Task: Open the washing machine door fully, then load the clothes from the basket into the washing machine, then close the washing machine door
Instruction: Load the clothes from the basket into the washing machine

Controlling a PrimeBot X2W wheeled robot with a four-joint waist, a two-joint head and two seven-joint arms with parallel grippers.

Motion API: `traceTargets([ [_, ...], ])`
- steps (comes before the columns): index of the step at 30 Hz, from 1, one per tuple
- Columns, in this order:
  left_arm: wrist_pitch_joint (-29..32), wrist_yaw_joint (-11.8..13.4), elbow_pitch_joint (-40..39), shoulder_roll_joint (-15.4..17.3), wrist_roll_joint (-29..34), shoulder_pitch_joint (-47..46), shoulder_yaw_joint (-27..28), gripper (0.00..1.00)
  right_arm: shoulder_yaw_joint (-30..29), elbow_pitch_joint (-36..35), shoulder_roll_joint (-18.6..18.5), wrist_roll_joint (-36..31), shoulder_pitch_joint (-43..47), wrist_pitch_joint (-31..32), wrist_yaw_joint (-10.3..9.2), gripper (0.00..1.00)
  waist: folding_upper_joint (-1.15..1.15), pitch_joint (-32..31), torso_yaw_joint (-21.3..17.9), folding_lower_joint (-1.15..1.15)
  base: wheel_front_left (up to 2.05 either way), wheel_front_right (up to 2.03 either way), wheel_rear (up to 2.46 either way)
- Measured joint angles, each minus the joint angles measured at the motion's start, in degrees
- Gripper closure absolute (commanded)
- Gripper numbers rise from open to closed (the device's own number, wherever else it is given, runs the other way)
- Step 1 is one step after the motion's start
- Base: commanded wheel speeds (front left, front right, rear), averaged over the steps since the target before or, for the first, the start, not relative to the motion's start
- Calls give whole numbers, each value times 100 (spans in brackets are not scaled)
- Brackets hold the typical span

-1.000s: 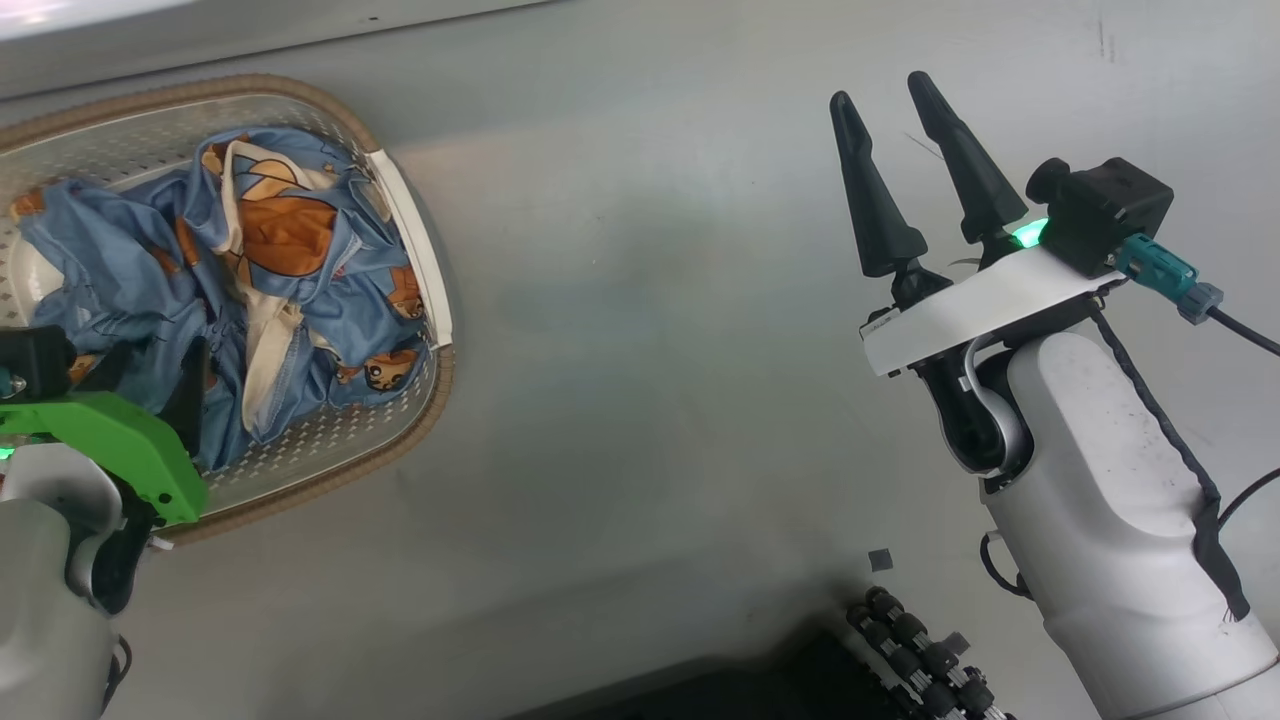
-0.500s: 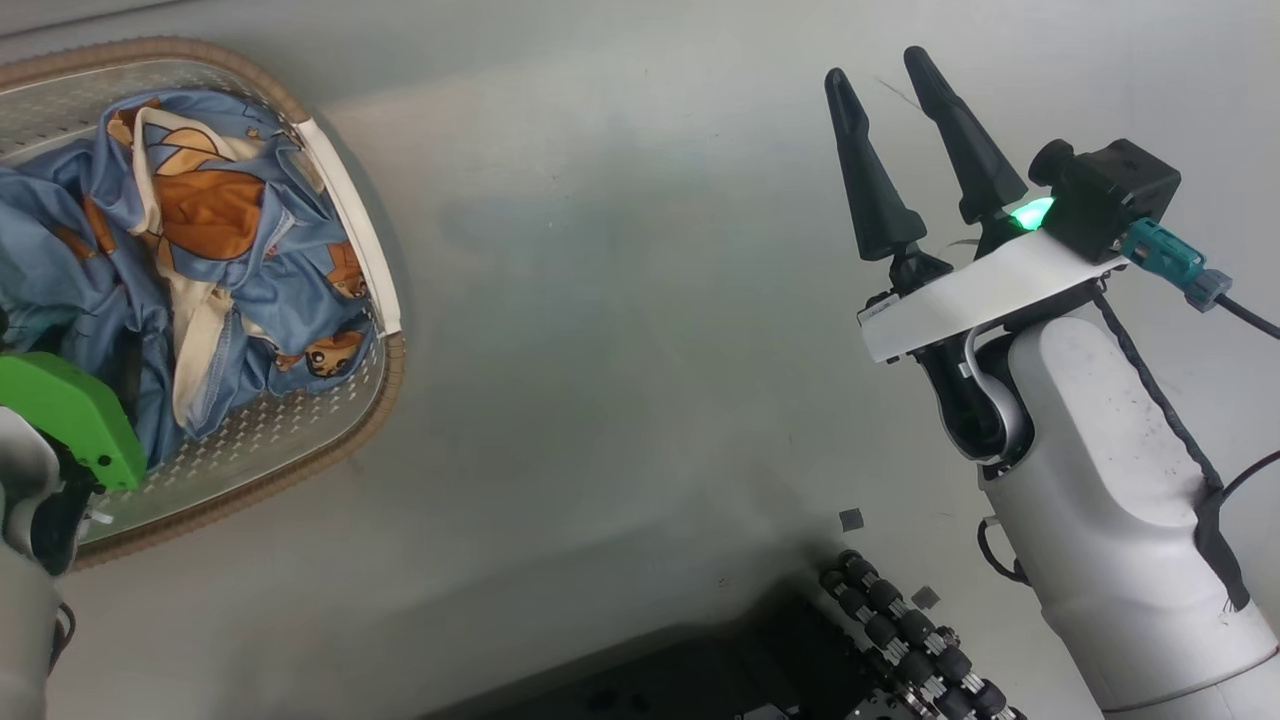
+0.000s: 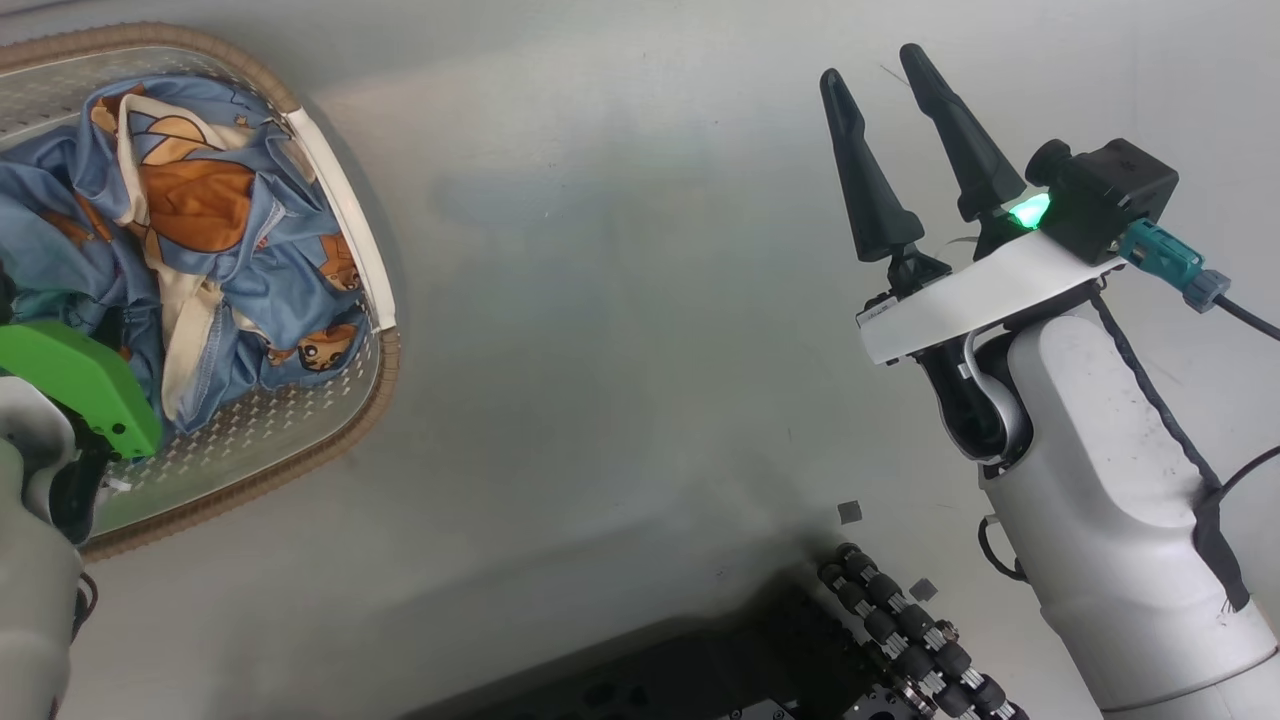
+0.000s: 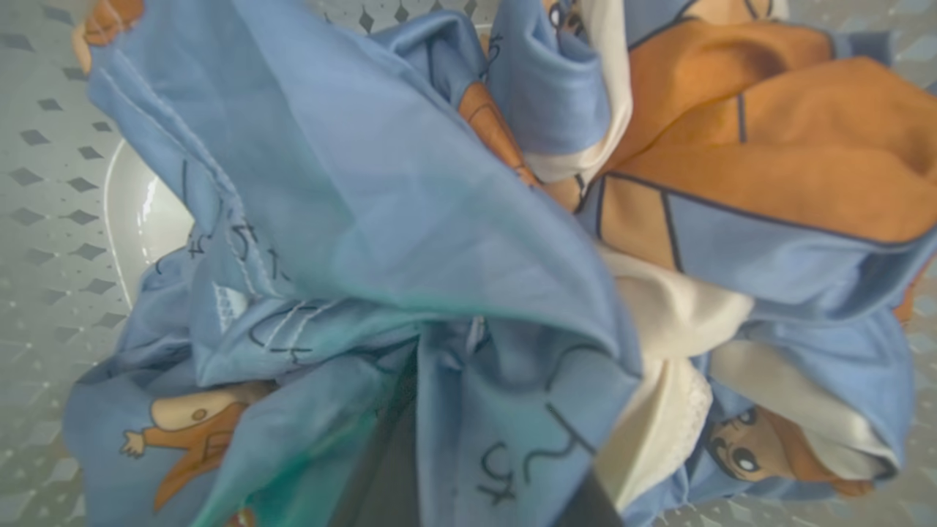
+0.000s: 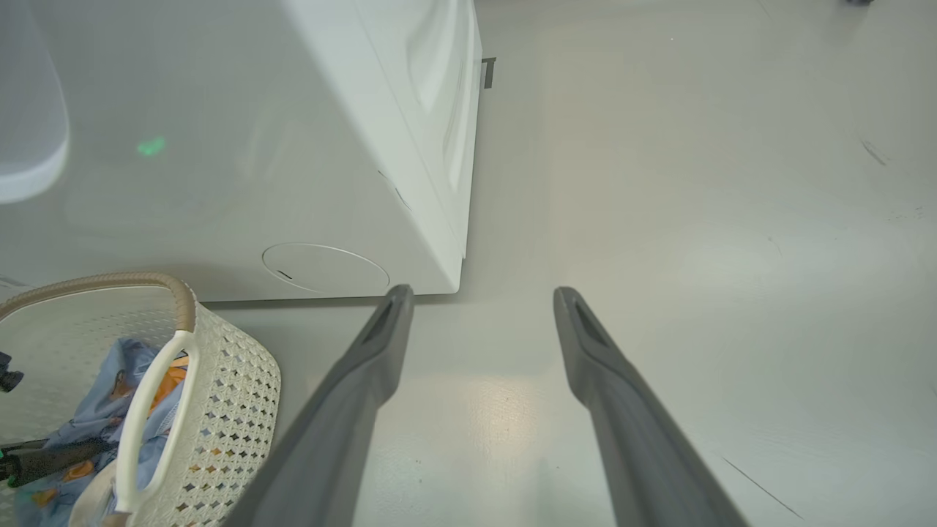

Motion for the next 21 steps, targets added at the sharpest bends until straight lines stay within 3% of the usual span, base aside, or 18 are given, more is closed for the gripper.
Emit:
traceTargets([
  [21,-1181,0,482,-320,-177,235,-211,100,-148,118,24,-44,1,0,0,0,0,-792,175,0,0,0,0],
])
